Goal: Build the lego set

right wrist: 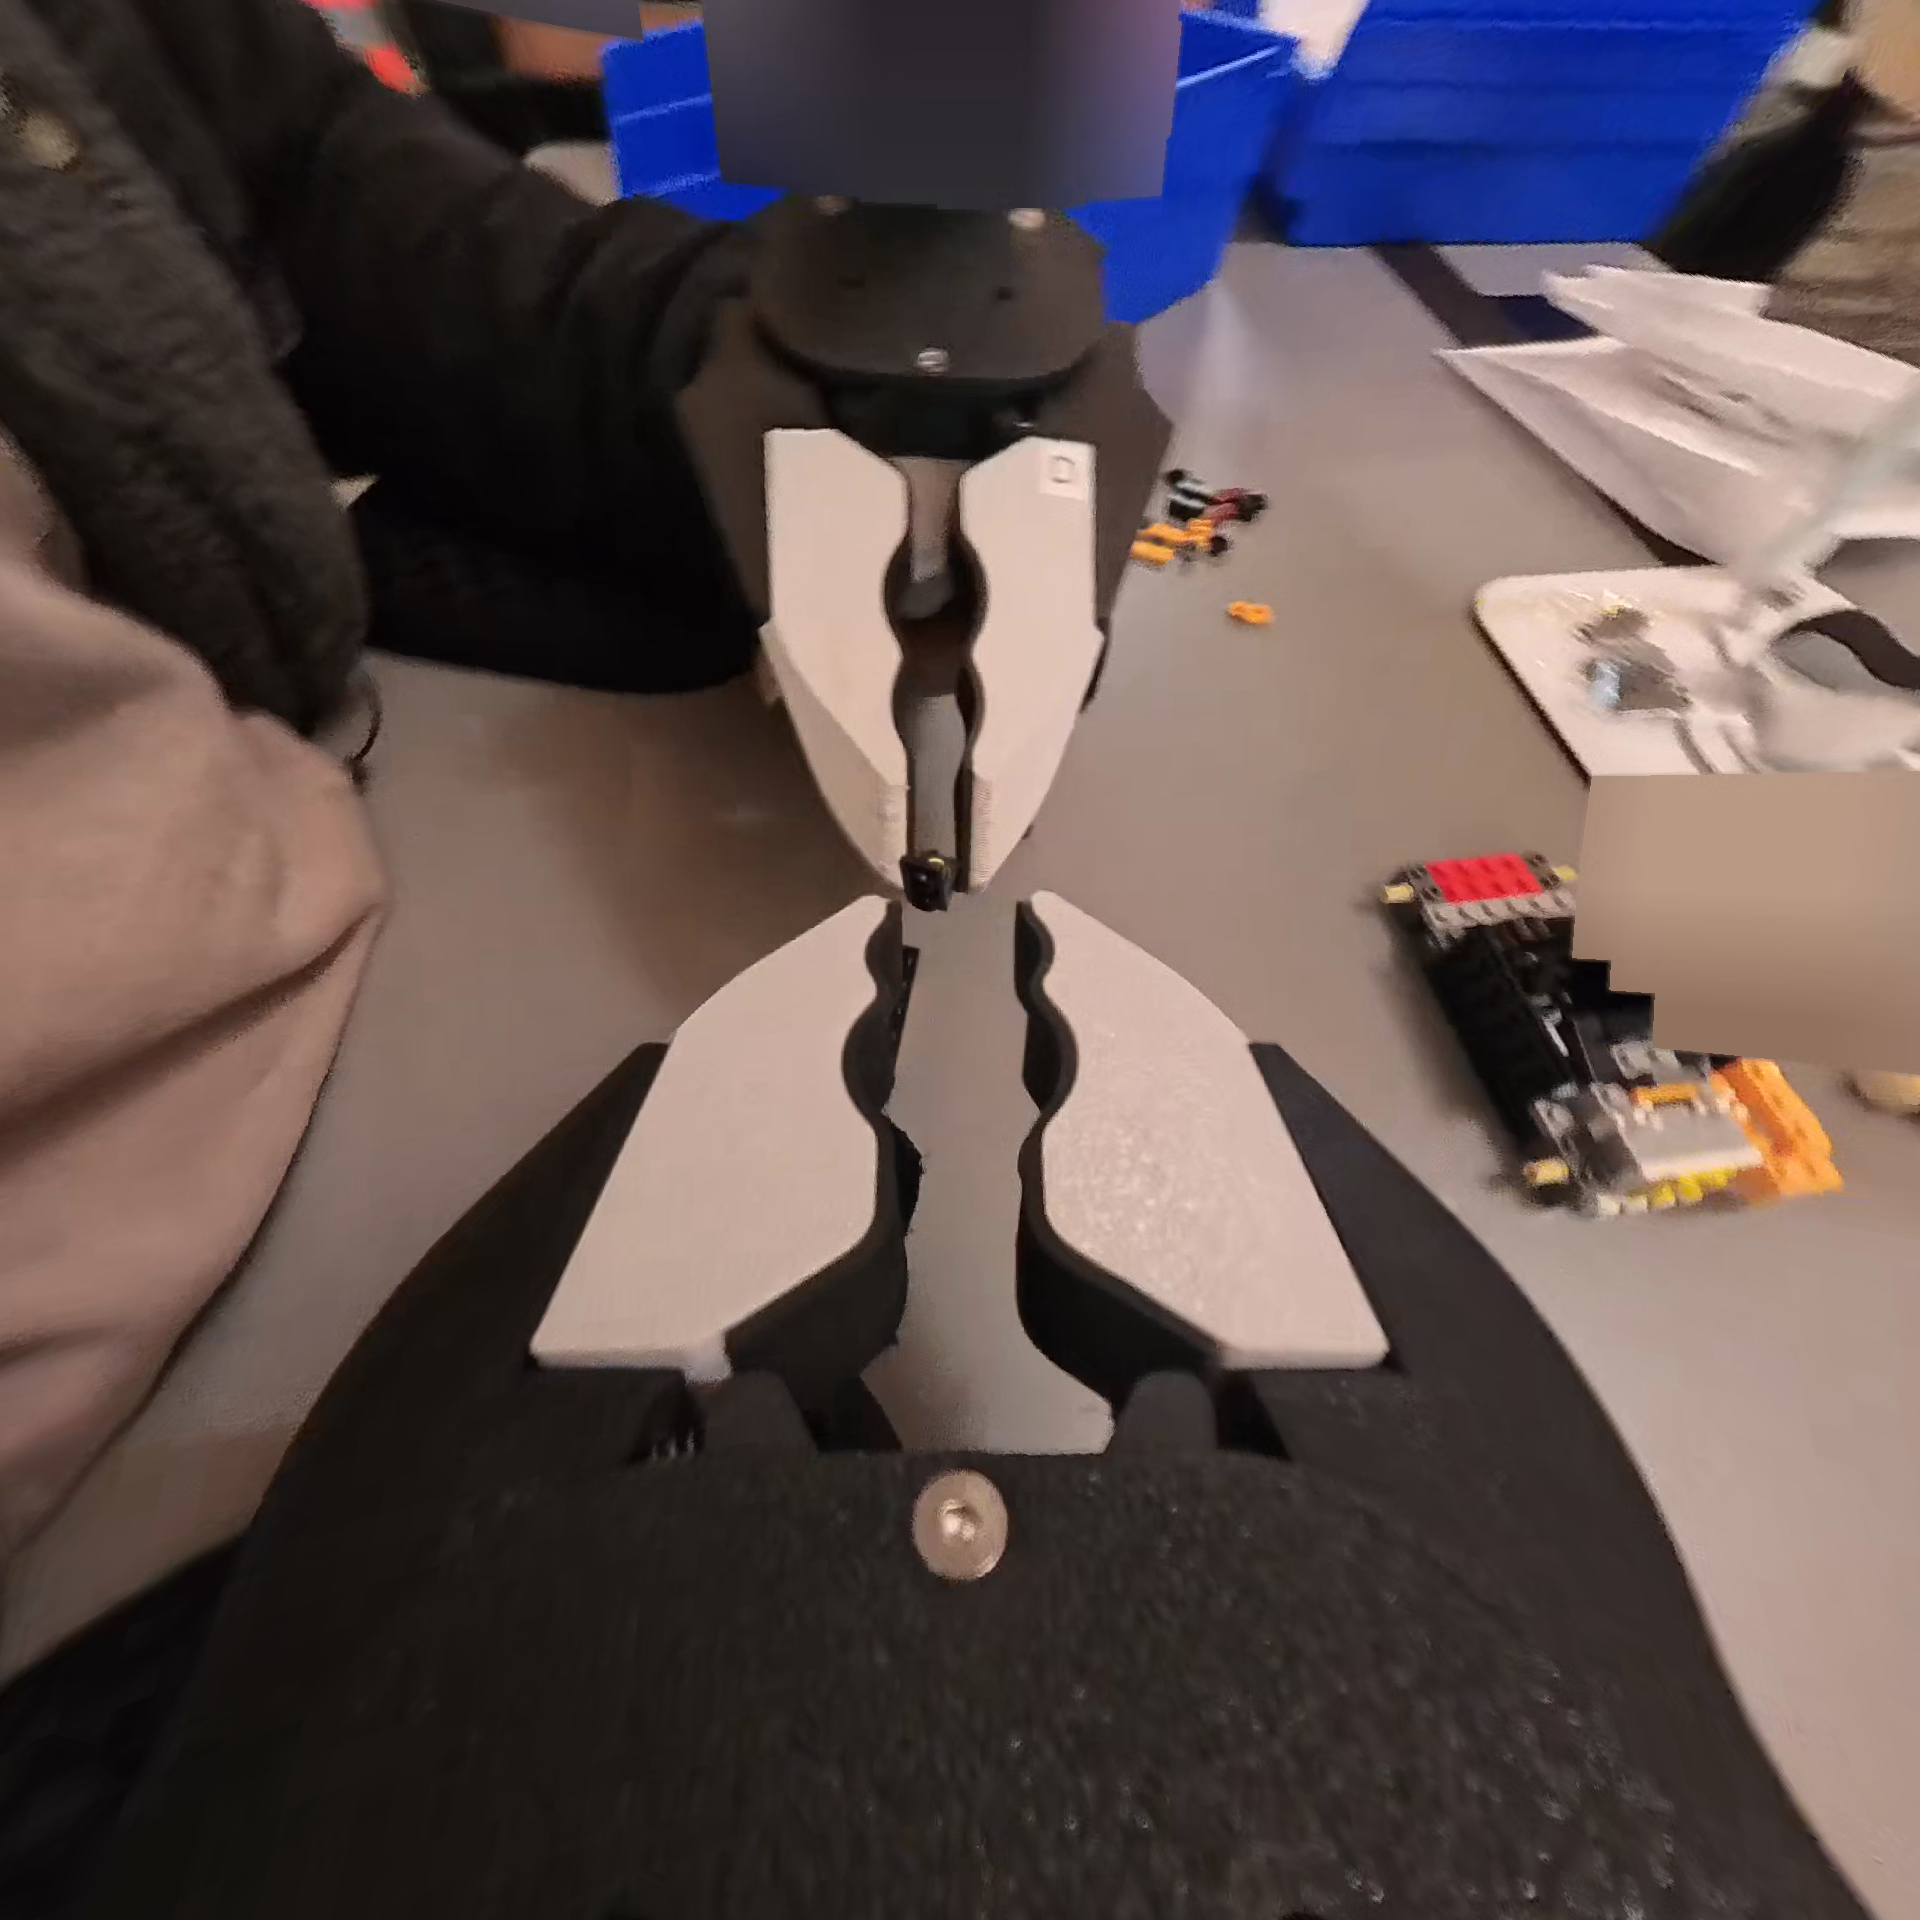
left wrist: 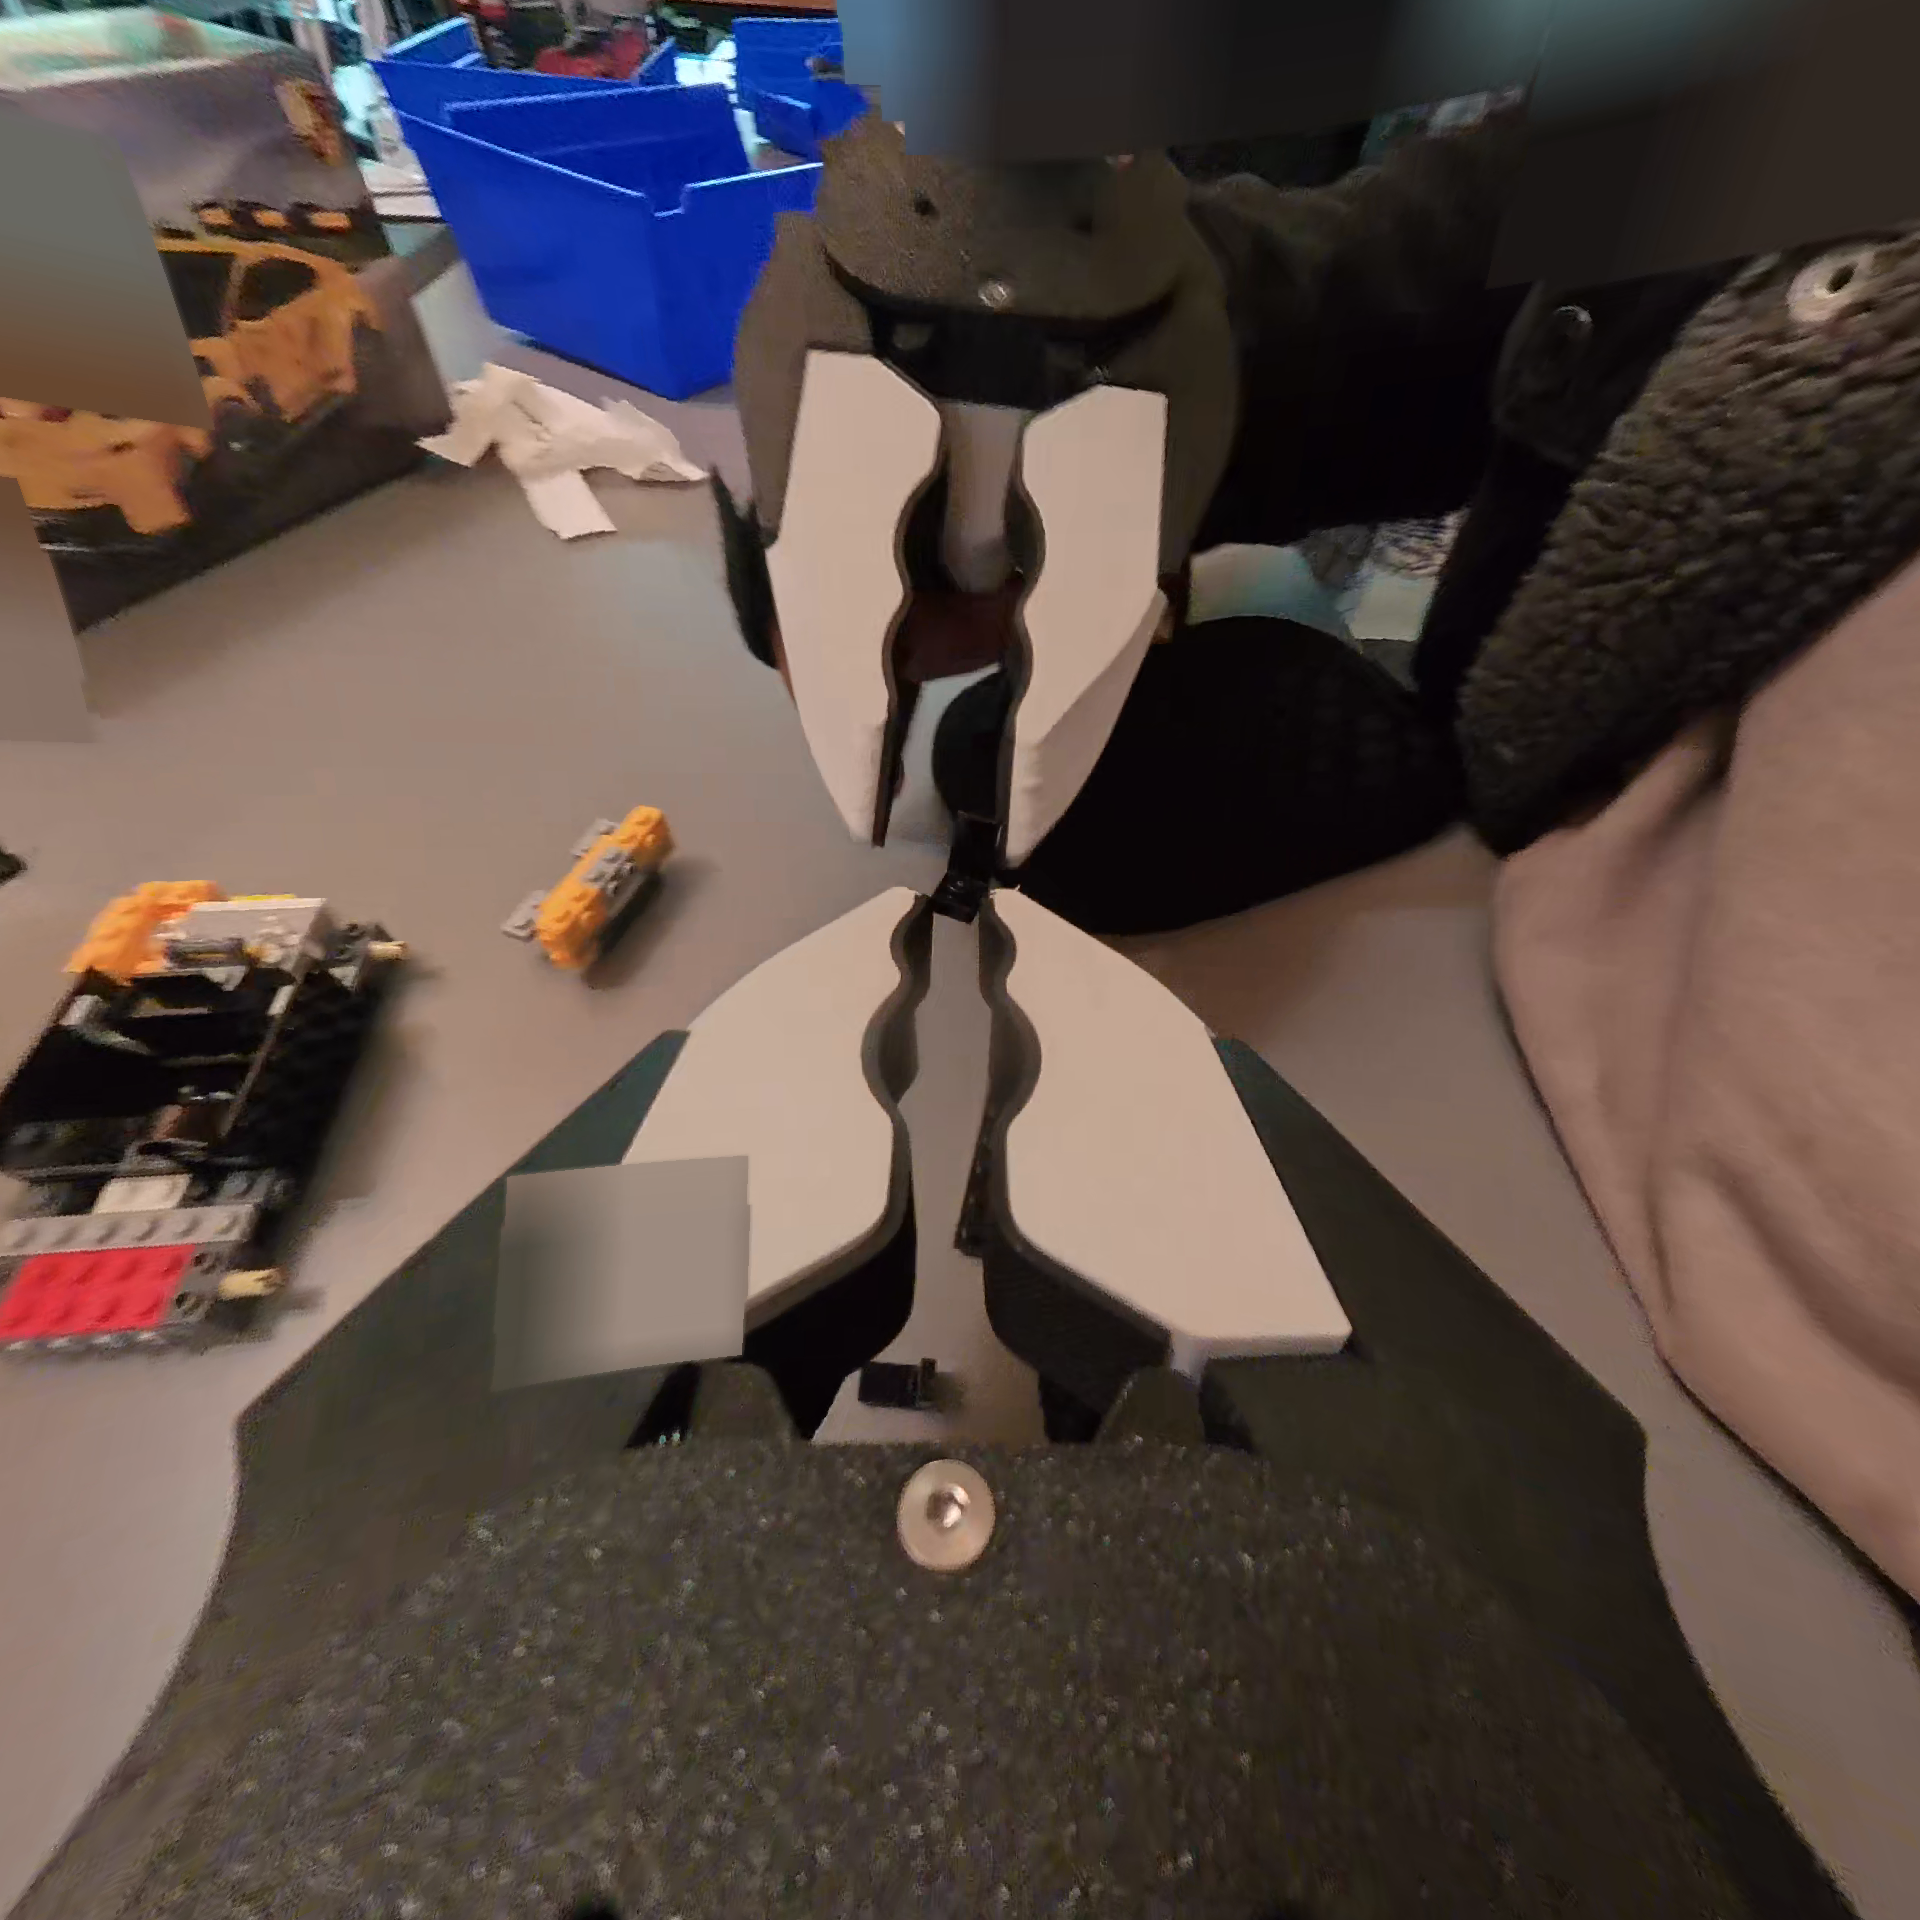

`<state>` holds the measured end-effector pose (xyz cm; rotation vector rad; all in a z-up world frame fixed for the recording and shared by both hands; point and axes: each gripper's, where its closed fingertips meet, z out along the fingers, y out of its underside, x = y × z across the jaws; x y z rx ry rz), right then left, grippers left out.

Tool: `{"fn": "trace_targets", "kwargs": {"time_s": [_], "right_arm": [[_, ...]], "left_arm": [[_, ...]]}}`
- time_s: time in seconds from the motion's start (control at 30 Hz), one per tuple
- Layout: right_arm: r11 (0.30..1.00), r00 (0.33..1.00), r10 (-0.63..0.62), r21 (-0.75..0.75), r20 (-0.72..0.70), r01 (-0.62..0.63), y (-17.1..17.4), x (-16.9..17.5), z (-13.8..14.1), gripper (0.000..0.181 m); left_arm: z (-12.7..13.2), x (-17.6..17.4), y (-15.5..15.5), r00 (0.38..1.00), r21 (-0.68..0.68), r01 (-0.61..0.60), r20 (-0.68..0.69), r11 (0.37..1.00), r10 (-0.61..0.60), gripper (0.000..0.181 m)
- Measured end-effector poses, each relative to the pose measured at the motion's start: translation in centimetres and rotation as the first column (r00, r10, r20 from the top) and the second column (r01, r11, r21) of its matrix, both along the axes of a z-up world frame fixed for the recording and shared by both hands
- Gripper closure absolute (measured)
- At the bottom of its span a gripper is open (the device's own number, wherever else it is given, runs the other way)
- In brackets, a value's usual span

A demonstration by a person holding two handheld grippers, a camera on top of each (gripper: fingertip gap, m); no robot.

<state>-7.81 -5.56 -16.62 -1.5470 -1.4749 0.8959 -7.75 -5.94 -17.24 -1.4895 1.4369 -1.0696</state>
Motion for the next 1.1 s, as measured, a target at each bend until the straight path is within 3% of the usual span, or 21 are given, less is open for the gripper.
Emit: {"fn": "trace_targets", "kwargs": {"time_s": [0.17, 0.4, 0.8, 1.0, 1.1], "right_arm": [[0.994, 0.992, -0.112, 0.006, -0.05, 0.112, 0.2, -0.1, -0.3, 0.169], [0.998, 0.998, -0.061, 0.035, -0.001, 0.061, -0.6, -0.1, -0.7, 0.172], [0.999, 0.999, -0.027, -0.041, 0.031, 0.029, -1.1, -0.3, -1.8, 0.174], [0.998, 0.983, -0.019, -0.058, 0.182, 0.03, -1.4, 0.5, -4.6, 0.174], [0.997, 0.97, -0.011, -0.07, 0.243, 0.029, -1.6, 0.3, -5.6, 0.174]], "left_arm": [[0.0, 0.4, 0.5, 0.998, 0.058, -0.063, -0.027, 0.996, 0.065, 0.173], [-0.6, 0.5, -0.1, 0.997, 0.064, -0.03, -0.067, 0.997, 0.034, 0.173], [-1.8, 0.3, -0.7, 0.993, 0.038, 0.022, -0.118, 0.999, -0.017, 0.173], [-6.2, -1.0, -0.8, 0.931, 0.058, 0.067, -0.362, 0.996, -0.041, 0.154], [-7.6, -1.1, -1.2, 0.898, 0.062, 0.093, -0.436, 0.994, -0.057, 0.157]]}}
